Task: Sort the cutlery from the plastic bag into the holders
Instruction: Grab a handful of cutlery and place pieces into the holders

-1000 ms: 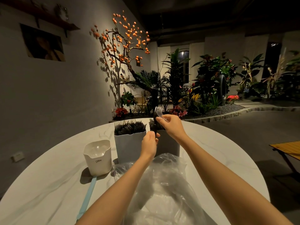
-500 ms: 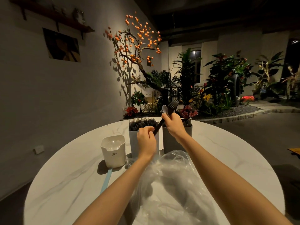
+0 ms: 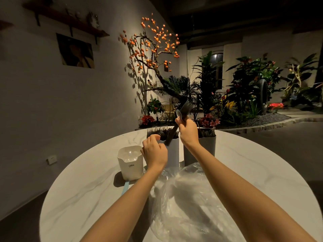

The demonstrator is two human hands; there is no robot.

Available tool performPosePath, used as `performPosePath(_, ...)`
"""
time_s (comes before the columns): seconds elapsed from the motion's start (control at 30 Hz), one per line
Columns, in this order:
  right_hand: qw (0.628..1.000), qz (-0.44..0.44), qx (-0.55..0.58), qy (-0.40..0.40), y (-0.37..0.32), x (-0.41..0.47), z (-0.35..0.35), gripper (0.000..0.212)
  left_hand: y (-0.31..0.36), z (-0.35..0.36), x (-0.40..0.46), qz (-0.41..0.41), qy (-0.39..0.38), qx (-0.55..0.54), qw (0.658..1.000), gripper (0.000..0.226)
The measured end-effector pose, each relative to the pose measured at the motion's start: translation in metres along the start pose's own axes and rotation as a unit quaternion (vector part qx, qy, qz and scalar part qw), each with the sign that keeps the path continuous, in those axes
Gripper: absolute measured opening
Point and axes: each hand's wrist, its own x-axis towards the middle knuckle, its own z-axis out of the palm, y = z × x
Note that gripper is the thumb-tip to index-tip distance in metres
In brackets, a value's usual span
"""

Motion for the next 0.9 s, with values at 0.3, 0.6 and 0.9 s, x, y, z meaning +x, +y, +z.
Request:
performPosePath(0.3, 0.999, -0.021, 0.036, 0.012, -0.013, 0.006, 0.01, 0.024, -0.004, 0.0, 0.01, 0.011, -0.024, 0.03, 0.999, 0.034)
performPosePath(0.6, 0.993, 0.004, -0.098, -0.07, -0.004, 0.009, 0.02, 0.016, -0.004, 0.0, 0.012, 0.017, -0.031, 0.047, 0.998, 0.029)
performPosePath(0.9, 0.978, -0.045, -0.198, -0.049, -0.004, -0.003, 0.03, 0.04, -0.007, -0.002, 0.013, 0.024, -0.043, 0.048, 0.998, 0.029)
